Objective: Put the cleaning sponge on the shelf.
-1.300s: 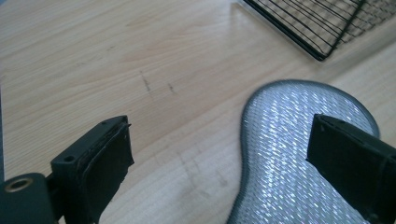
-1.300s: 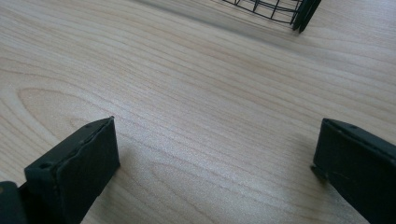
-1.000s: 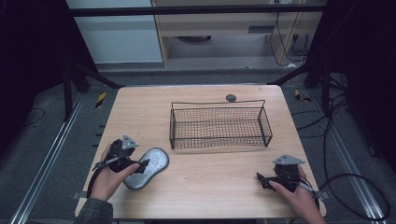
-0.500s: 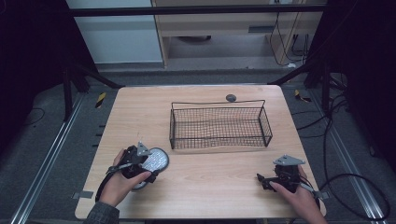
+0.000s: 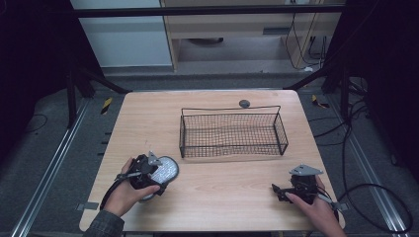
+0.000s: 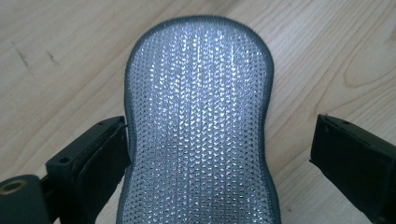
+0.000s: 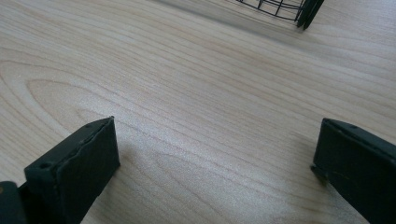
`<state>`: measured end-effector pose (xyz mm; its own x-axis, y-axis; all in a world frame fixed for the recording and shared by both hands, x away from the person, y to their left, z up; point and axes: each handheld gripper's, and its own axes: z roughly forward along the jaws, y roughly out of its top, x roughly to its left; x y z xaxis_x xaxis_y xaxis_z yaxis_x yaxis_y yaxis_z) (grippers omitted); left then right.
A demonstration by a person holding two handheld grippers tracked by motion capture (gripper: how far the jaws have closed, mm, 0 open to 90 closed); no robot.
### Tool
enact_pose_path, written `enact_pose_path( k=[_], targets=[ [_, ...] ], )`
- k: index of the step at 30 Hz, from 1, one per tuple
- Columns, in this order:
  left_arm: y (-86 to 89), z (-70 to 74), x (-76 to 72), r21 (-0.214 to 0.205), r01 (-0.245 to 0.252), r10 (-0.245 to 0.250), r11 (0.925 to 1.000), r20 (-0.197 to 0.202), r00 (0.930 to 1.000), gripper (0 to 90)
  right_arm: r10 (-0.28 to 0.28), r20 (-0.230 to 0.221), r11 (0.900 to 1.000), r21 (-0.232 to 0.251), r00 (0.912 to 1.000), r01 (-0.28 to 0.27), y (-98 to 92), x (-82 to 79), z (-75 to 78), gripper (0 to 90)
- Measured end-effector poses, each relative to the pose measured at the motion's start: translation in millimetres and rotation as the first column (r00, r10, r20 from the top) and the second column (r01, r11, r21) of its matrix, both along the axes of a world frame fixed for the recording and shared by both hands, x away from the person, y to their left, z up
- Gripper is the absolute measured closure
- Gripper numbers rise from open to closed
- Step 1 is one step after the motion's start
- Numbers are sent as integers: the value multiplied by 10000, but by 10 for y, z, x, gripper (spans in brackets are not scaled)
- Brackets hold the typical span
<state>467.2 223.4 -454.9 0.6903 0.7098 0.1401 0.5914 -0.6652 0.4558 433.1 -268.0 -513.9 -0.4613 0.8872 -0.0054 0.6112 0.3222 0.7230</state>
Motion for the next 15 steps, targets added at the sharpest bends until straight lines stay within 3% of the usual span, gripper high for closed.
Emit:
enact_pose_path(
  k=[2, 5, 15],
  targets=[
    [27, -46, 36, 208, -168, 172, 9996, -216, 9996, 40, -11, -9, 10000, 7, 10000, 11, 0, -1, 0, 3],
    [38, -46, 38, 82, -212, 215, 9997, -292, 9993, 44, 11, 3, 10000, -1, 10000, -11, -1, 0, 0, 3],
    [76, -125, 141, 283, -309, 326, 9991, -622, 9975, 40, 25, -3, 10000, -12, 10000, -25, -4, -1, 0, 3]
  ],
)
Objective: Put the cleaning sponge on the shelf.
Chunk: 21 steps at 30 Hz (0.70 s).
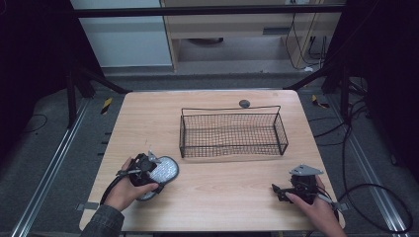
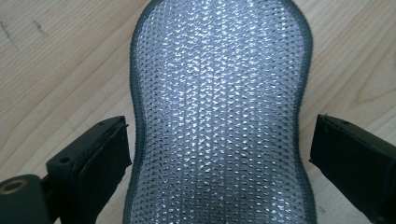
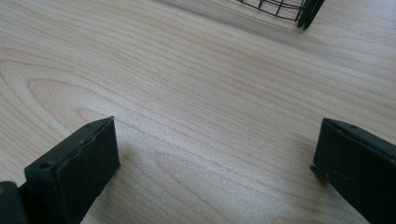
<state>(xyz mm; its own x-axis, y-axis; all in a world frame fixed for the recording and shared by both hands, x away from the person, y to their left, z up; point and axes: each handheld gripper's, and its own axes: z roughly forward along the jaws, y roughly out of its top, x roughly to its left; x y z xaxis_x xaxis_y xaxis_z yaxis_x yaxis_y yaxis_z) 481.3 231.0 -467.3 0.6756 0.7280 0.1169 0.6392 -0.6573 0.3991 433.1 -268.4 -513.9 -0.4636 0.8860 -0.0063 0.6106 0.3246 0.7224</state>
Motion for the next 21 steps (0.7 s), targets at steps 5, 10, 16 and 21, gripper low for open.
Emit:
enact_pose_path(
  k=[5, 10, 16, 21],
  targets=[
    [5, -37, 41, -75, -28, 26, 10000, -162, 9999, 38, 0, -14, 10000, 15, 10000, 0, 0, -1, 0, 3],
    [14, -78, 82, -32, -45, 43, 10000, -433, 9991, 35, 29, 0, 10000, 1, 10000, -29, -3, 0, 0, 3],
    [4, -109, 143, 56, -2, 7, 10000, -756, 9971, 31, 30, -2, 10000, 5, 10000, -30, -3, 0, 0, 3],
    [33, -138, 203, -212, -155, 129, 9997, -1180, 9929, 22, 35, -3, 10000, 3, 10000, -35, -4, -1, 0, 3]
  ],
)
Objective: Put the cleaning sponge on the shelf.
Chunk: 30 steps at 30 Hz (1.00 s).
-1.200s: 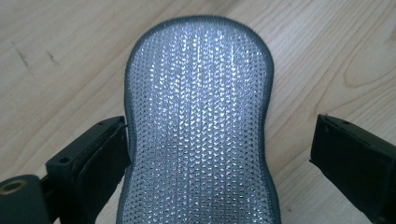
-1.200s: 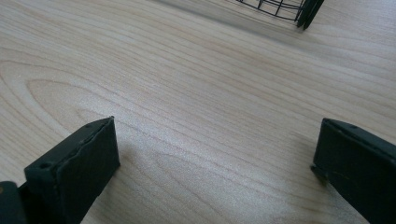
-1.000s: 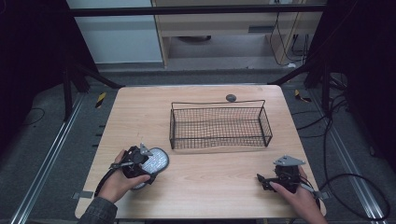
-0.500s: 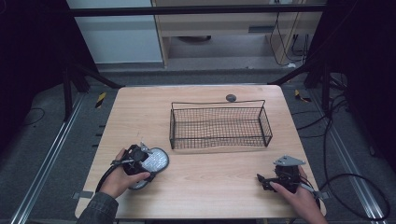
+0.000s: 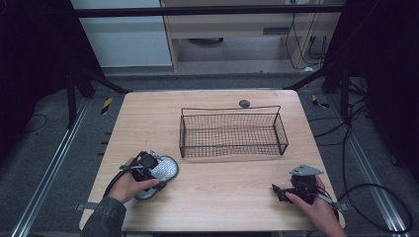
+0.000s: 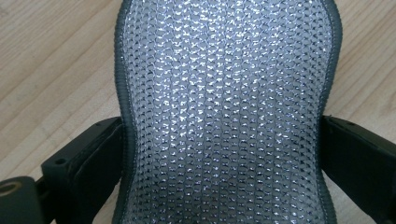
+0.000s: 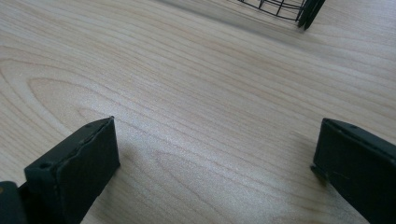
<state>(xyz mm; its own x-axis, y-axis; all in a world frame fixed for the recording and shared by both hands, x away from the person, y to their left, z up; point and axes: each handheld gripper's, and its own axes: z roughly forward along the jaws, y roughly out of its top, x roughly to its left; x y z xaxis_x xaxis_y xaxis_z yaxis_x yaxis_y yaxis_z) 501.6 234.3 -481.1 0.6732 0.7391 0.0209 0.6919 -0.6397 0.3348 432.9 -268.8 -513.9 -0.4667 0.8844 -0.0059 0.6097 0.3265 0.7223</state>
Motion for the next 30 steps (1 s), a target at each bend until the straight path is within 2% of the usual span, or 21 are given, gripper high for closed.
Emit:
enact_pose_path(
  k=[5, 9, 12, 17, 19, 25, 29, 30],
  targets=[
    [12, 19, -23, -34, 125, -124, 9999, 194, 9997, 62, 35, -2, 10000, 5, 10000, -35, -3, -1, 0, 3],
    [2, 106, -103, -269, 129, -107, 9996, 804, 9967, 64, 16, -10, 10000, 13, 10000, -16, -2, -3, 0, 3],
    [-2, 188, -163, -310, 267, -231, 9992, 1107, 9936, 64, 14, -14, 10000, 14, 10000, -14, -1, -3, 0, 3],
    [16, 334, -271, -637, 455, -329, 9969, 1873, 9818, 63, 16, -11, 10000, 12, 10000, -16, -2, -3, 0, 3],
    [14, 388, -297, -628, 562, -420, 9964, 2078, 9773, 64, 13, -13, 10000, 14, 10000, -13, -1, -3, 0, 3],
    [-12, 547, -324, -504, 738, -590, 9960, 2496, 9666, 64, 32, -1, 10000, 2, 10000, -32, -3, -2, 0, 3],
    [-51, 695, -307, -398, 896, -749, 9952, 2797, 9572, 64, 33, -1, 10000, 3, 10000, -33, -3, -2, 0, 3],
    [-70, 747, -302, -482, 945, -769, 9944, 2862, 9551, 64, 34, -1, 10000, 2, 10000, -34, -3, -2, 0, 3]
  ],
)
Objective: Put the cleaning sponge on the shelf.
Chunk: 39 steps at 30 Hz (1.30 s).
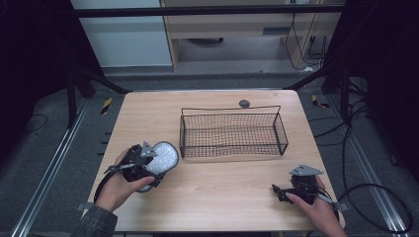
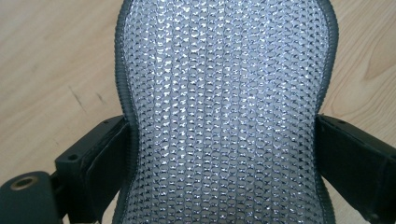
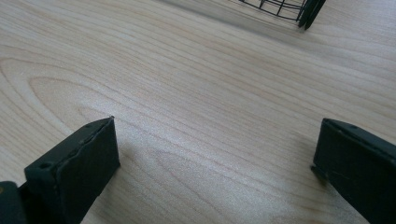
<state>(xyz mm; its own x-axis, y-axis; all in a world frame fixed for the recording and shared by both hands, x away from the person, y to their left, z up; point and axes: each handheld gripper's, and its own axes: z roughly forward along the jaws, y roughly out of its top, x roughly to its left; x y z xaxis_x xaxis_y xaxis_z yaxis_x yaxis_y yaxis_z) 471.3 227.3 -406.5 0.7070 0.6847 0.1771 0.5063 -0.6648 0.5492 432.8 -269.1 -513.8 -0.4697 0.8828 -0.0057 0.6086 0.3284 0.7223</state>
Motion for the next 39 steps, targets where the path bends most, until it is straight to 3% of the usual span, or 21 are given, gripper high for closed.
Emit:
enact_pose_path(
  k=[3, 7, 9, 14, 21, 22, 25, 27, 29, 32, 39],
  targets=[
    [-61, 147, -12, -359, 295, -289, 9989, 166, 9994, 65, -12, -11, 10000, 11, 10000, 12, 1, -1, 0, 3],
    [-173, 322, 14, -196, 649, -640, 9977, 445, 9970, 65, -6, -9, 10000, 5, 10000, 6, 1, -1, 0, 3],
    [-208, 361, 54, 60, 741, -743, 9972, 560, 9957, 65, 4, 0, 10000, -4, 10000, -4, 0, 0, 0, 3],
    [-297, 443, 137, 166, 1039, -1048, 9945, 643, 9924, 65, 2, 1, 10000, -2, 10000, -2, 0, 0, 0, 3],
    [-435, 595, 344, 675, 1317, -1379, 9890, 970, 9857, 65, -11, -12, 10000, 13, 10000, 11, 1, -1, 0, 3],
    [-450, 602, 382, 686, 1300, -1364, 9891, 986, 9857, 65, -20, -15, 10000, 12, 10000, 20, 2, 0, 0, 3],
    [-489, 640, 469, 151, 1342, -1350, 9908, 691, 9884, 65, -19, -4, 10000, 0, 10000, 19, 2, 1, 0, 3],
    [-533, 675, 513, 444, 1358, -1390, 9897, 789, 9871, 65, -34, -13, 10000, 13, 10000, 34, 4, 1, 0, 3],
    [-578, 711, 552, 335, 1470, -1493, 9886, 770, 9858, 65, -52, -12, 10000, 16, 10000, 52, 6, 3, 0, 3],
    [-655, 760, 608, 625, 1595, -1644, 9852, 828, 9829, 65, -16, 26, 10000, -28, 10000, 16, 3, 7, -2, 3],
    [-823, 838, 801, 601, 1801, -1847, 9818, 823, 9793, 65, -91, 5, 10000, -20, 10000, 91, 8, 29, 0, 3]
  ],
)
